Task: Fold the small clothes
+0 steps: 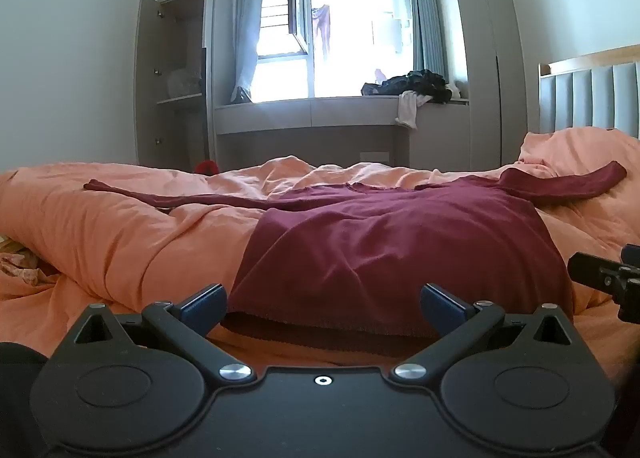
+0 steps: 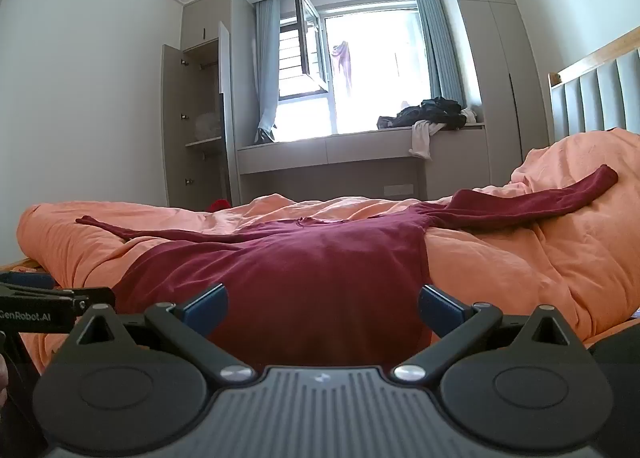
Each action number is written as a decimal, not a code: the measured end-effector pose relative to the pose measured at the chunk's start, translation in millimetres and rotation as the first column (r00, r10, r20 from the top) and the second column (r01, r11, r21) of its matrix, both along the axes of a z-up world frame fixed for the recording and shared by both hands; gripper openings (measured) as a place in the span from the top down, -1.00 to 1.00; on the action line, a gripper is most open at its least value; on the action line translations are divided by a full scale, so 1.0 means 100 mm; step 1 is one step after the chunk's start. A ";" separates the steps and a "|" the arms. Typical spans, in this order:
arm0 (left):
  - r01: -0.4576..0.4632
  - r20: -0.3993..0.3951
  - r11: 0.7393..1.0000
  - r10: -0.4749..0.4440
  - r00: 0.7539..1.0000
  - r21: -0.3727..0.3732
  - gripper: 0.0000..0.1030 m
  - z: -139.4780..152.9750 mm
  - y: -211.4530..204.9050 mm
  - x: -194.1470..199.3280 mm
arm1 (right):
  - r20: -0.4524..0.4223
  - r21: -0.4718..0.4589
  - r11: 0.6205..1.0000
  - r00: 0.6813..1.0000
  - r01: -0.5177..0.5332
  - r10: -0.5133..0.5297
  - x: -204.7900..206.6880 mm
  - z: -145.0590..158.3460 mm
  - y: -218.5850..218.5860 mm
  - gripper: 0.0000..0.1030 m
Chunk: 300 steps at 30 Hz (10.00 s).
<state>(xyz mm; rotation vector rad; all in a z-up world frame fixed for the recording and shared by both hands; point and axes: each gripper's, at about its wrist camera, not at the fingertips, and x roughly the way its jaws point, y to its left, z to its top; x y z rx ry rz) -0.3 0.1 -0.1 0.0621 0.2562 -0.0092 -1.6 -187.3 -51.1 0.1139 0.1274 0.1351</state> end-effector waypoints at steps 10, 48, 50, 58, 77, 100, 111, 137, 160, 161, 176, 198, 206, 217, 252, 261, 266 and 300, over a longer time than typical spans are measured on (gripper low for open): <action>0.002 -0.002 1.000 -0.002 1.000 0.006 -0.99 0.04 0.01 -0.04 | -0.001 0.001 1.000 1.000 0.000 0.000 0.00 0.00 0.00 -1.00; 0.002 0.000 1.000 -0.002 1.000 0.001 -0.99 0.04 0.04 -0.04 | -0.003 -0.001 1.000 1.000 0.000 0.000 0.01 0.00 0.03 -1.00; 0.001 0.000 1.000 -0.001 1.000 0.001 -0.99 0.04 0.04 -0.05 | -0.003 -0.001 1.000 1.000 0.001 -0.001 0.01 0.00 0.03 -1.00; 0.001 0.001 1.000 -0.001 1.000 0.001 -0.99 0.03 0.04 -0.04 | -0.003 -0.001 1.000 1.000 0.000 0.000 0.01 0.00 0.04 -1.00; 0.002 0.001 1.000 -0.002 1.000 0.000 -0.99 0.04 0.05 -0.06 | -0.003 -0.002 1.000 1.000 0.001 -0.001 0.01 0.00 0.05 -1.00; -0.003 -0.042 1.000 0.004 0.999 0.016 -0.99 0.09 -0.01 0.13 | -0.041 0.030 1.000 0.999 -0.005 0.006 0.09 0.04 0.01 -1.00; 0.061 -0.083 0.998 -0.061 0.995 -0.003 -0.99 0.46 -0.25 1.05 | -0.094 0.069 0.997 0.995 0.025 -0.018 0.71 0.30 -0.57 -1.00; 0.070 -0.118 0.997 -0.072 0.990 -0.021 -0.99 0.16 -0.19 3.06 | -0.208 0.155 0.745 0.759 0.649 -0.617 3.05 0.33 -3.66 -0.99; 0.072 -0.130 0.994 -0.083 0.988 -0.086 -0.99 0.18 -0.06 3.01 | 0.012 -0.088 0.774 0.777 0.627 -0.629 3.37 1.26 -2.86 0.85; 0.069 -0.125 0.994 -0.080 0.989 -0.089 -0.99 0.20 -0.05 3.00 | 0.040 -0.113 0.796 0.803 0.595 -0.595 3.36 1.36 -2.68 0.85; -0.115 -0.112 0.962 0.089 0.990 -0.248 -0.99 0.45 0.47 2.92 | 0.168 -0.517 0.856 0.982 0.011 0.088 2.95 1.59 0.28 0.85; -0.029 -0.098 0.951 -0.001 0.995 -0.309 -0.99 0.43 0.54 2.94 | -0.239 -0.587 0.655 0.875 -0.475 0.420 2.60 0.28 1.39 -0.11; 0.101 -0.157 0.962 -0.144 0.977 -0.253 -0.99 0.27 0.26 2.97 | -0.194 -0.391 0.842 0.928 -0.371 0.318 2.44 0.52 0.42 -0.89; 0.216 -0.250 0.974 -0.227 0.941 -0.071 -0.99 0.01 -0.05 2.85 | -0.288 -0.069 0.998 0.958 -0.012 -0.008 3.69 0.64 -1.16 -0.94; 0.259 -0.191 0.963 -0.269 0.944 -0.076 -0.99 -0.06 0.06 2.55 | -0.337 -0.196 0.952 0.896 0.233 -0.289 3.56 0.14 -1.42 -0.65; 0.150 -0.117 0.968 -0.176 0.977 -0.200 -0.99 0.19 0.60 2.40 | -0.244 -0.119 0.962 0.932 0.244 -0.267 3.20 0.25 -1.40 -0.99; -0.104 -0.100 0.960 0.080 0.992 -0.259 -0.99 0.37 1.22 2.50 | -0.157 -0.033 0.986 0.974 0.162 -0.166 3.00 0.38 -1.25 -1.00; -0.539 0.064 0.821 0.557 0.828 -0.187 0.93 0.95 2.95 3.48 | -0.099 -0.075 0.997 0.995 0.027 -0.034 3.07 0.29 -0.80 -1.00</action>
